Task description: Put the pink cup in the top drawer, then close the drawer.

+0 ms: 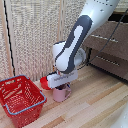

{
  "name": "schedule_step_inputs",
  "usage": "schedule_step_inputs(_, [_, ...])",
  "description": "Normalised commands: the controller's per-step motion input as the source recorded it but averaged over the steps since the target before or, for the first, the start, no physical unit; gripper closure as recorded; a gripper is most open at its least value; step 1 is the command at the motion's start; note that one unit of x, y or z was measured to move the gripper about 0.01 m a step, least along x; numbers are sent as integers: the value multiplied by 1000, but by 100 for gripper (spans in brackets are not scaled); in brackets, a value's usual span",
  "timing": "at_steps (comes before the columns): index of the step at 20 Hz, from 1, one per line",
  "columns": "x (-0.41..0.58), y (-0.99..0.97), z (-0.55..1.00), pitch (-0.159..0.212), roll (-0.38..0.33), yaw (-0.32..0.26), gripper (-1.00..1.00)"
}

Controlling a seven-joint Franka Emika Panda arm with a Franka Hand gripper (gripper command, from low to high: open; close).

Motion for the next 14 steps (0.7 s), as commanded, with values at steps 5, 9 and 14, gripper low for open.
schedule_step_inputs(5, [-106, 271, 191, -2, -14, -33, 100])
schedule_step_inputs(9, [-21, 293, 457, 0, -2, -19, 100])
schedule_step_inputs(14, [68, 243, 690, 3, 0, -123, 100])
